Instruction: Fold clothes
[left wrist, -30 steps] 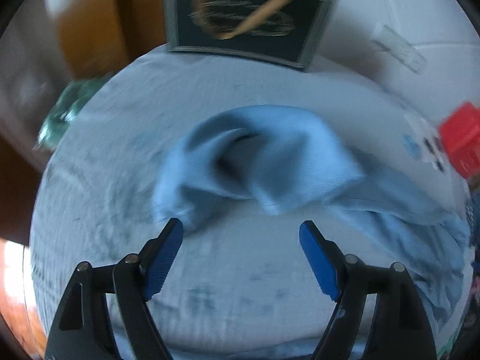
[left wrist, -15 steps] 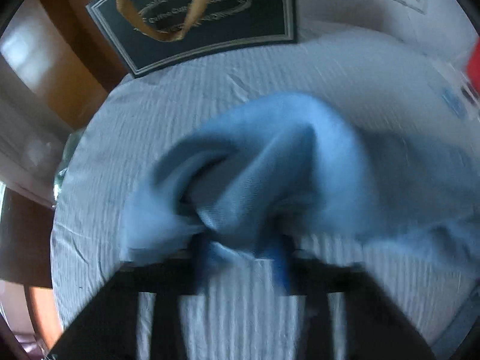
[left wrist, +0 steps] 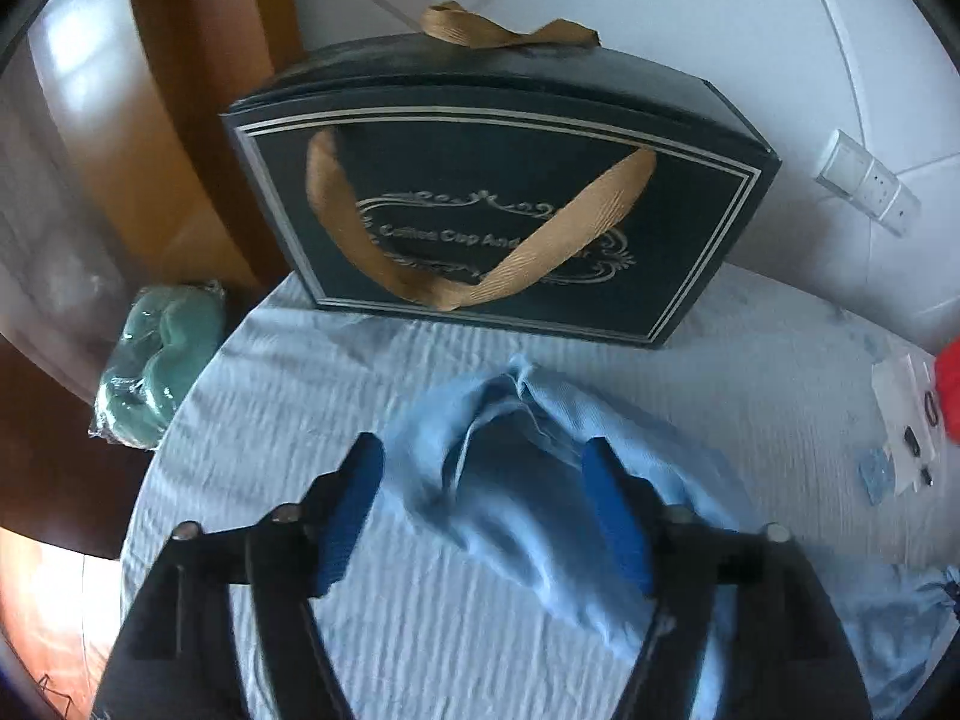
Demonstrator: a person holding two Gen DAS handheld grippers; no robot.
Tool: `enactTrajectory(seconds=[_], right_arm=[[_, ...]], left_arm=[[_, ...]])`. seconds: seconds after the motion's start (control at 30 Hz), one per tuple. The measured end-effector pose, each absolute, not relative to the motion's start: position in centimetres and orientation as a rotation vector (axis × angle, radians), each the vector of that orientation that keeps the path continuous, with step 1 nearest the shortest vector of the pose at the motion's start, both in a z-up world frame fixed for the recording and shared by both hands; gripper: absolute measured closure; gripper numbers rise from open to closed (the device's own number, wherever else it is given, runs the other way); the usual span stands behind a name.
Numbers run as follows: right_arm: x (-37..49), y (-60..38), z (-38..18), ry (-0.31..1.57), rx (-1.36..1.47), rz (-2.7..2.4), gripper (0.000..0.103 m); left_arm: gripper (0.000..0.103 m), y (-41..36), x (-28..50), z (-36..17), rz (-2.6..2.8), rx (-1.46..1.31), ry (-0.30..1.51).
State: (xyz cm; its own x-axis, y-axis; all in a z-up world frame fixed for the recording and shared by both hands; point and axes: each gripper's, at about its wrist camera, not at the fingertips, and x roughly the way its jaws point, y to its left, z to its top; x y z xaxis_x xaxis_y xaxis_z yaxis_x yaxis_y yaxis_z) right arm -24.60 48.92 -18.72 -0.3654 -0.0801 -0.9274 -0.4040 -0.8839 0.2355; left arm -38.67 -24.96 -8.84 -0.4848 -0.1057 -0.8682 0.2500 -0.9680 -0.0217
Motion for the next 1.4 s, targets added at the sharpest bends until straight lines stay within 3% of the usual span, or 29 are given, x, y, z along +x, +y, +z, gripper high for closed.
enactTrajectory(seconds=[0.1,0.47,0.57,0.63,0.67,0.7,0.73,0.77,0.8,1.0,1.1,1.17,1.27,1.37,1.4], right_arm=[[-23.3,49.1,-18.4,0.679,-1.605,2.366,0.053],[-19.1,49.6,-18.5,0.768,-1.580,2.336,0.049],[-17.7,50.1,-17.1,0.792,-1.461,2.380,0.038],[-17.1,50.6,-16.3,0.774,-1.411,2.370,0.022],[-16.9,50.8,-16.1,0.763,-1.402,2.360,0.020],[-16.8,51.0,-16.0,0.756,-1.402,2.356,0.019],[-16.7,51.1,-15.9,0.750,-1.403,2.354,0.019],[-16.7,51.3,-16.0,0.742,-1.413,2.351,0.018],[-16.7,51.4,-16.4,0.735,-1.432,2.346,0.017],[-18.8,49.5,-20.0,0.644,-1.643,2.348,0.015],[-19.3,48.3,-21.0,0.538,-1.721,2.307,0.030],[-19.1,48.1,-21.1,0.527,-1.722,2.305,0.030],[-19.0,48.3,-21.1,0.560,-1.732,2.303,0.030],[-18.1,48.4,-19.4,0.598,-1.697,2.336,0.030],[-17.6,48.4,-18.6,0.609,-1.678,2.353,0.030]], left_arm=[[0.032,-25.7,-36.8,-10.3,-2.495,1.534,0.253],[0.032,-27.3,-37.7,-18.5,-2.333,1.577,0.400],[0.032,-26.5,-39.2,-19.2,-2.341,1.541,0.376],[0.032,-26.2,-39.9,-19.2,-2.330,1.529,0.365],[0.032,-26.2,-40.2,-19.2,-2.325,1.526,0.366],[0.043,-26.1,-40.4,-19.0,-2.321,1.526,0.365],[0.076,-26.0,-40.5,-18.7,-2.319,1.529,0.363],[0.095,-26.1,-40.4,-18.5,-2.310,1.541,0.382],[0.100,-26.2,-40.2,-18.3,-2.296,1.559,0.412],[0.100,-27.2,-35.0,-14.0,-2.295,1.496,0.343],[0.100,-29.5,-30.9,-11.4,-2.284,1.448,0.374],[0.099,-31.7,-27.9,-10.7,-2.254,1.468,0.438],[0.091,-34.2,-25.3,-12.6,-2.170,1.615,0.511],[0.076,-34.5,-21.8,-13.1,-2.150,1.631,0.535],[0.066,-34.6,-20.3,-12.9,-2.154,1.616,0.534]])
